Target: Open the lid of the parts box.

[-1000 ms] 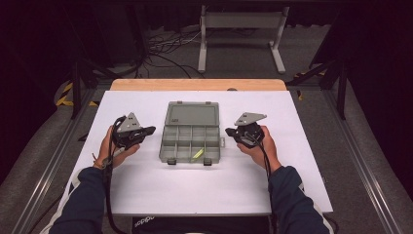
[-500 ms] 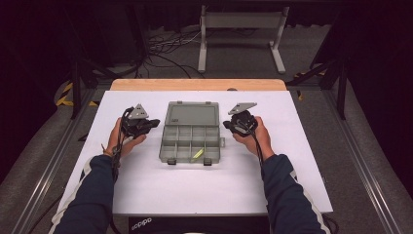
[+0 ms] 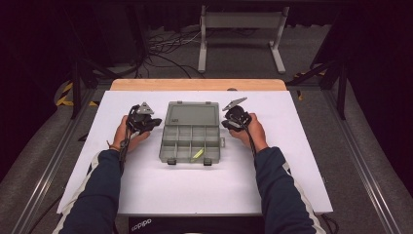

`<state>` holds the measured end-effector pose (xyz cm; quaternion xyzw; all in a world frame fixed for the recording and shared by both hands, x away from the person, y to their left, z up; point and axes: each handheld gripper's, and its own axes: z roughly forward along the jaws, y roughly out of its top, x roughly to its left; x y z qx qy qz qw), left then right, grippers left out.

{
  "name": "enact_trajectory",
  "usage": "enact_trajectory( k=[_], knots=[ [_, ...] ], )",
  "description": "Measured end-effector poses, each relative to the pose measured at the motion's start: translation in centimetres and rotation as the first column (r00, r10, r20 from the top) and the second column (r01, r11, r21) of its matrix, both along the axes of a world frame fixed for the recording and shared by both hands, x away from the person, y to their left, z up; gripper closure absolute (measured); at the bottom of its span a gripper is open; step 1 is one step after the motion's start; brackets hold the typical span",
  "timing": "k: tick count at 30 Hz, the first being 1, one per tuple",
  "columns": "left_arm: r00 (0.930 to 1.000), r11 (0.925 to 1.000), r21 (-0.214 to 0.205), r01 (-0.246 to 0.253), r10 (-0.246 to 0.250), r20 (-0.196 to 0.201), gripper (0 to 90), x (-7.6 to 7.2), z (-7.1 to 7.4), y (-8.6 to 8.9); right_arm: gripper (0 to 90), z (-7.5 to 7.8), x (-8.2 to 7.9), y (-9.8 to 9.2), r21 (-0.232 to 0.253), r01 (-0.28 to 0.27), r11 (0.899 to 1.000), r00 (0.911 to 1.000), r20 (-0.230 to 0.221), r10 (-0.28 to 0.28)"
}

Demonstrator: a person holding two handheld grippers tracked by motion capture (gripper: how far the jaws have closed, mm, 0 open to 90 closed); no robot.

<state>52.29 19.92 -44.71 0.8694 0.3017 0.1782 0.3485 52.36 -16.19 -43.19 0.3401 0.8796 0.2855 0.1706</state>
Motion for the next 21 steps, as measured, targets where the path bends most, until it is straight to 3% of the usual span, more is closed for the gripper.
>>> enact_trajectory(
  k=[7, 15, 21],
  knots=[
    [0.9996, 0.9997, 0.021, -0.014, 0.014, -0.023, 90.0, 0.4, -0.7, -0.2, 90.0, -0.6, 0.6, 0.4, -0.027, -0.010, 1.000, 0.9996, -0.025, 0.009],
    [0.9990, 0.9998, 0.007, -0.016, 0.016, -0.042, 90.0, 0.7, -1.2, -0.3, 90.0, -0.7, 1.1, 0.2, -0.033, 0.007, 0.999, 0.9995, -0.030, -0.008],
    [0.9990, 0.9997, 0.023, -0.004, 0.005, -0.045, 90.0, 0.9, -1.1, -0.5, 90.0, -0.5, 1.5, 0.7, -0.075, -0.030, 0.997, 0.9990, -0.036, 0.028]
  ],
)
